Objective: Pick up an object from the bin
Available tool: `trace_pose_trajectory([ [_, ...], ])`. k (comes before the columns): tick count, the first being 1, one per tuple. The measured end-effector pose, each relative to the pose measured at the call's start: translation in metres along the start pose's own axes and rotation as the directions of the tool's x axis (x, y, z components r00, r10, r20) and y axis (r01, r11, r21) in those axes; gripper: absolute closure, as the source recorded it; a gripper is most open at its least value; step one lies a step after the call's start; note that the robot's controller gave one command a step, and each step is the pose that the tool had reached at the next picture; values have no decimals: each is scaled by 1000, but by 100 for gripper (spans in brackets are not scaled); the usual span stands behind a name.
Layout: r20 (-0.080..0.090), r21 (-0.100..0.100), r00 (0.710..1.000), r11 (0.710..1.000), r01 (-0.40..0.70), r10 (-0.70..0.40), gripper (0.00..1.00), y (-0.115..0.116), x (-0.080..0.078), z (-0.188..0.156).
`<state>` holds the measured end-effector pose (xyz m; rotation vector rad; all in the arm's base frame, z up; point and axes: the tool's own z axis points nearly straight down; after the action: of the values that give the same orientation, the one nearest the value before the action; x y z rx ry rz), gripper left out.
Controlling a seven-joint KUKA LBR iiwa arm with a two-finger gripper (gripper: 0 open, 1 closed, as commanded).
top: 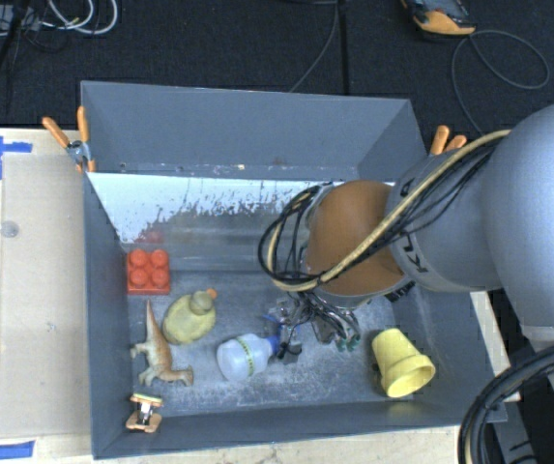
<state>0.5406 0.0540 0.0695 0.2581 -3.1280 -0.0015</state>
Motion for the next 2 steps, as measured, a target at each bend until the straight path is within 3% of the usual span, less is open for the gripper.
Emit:
trace_pose_trajectory([
  [1, 0, 0, 1000, 1000, 11, -11, 100, 3, 12, -86],
  [2, 0, -1, 1000, 1000, 12, -12, 100, 3, 12, -86],
])
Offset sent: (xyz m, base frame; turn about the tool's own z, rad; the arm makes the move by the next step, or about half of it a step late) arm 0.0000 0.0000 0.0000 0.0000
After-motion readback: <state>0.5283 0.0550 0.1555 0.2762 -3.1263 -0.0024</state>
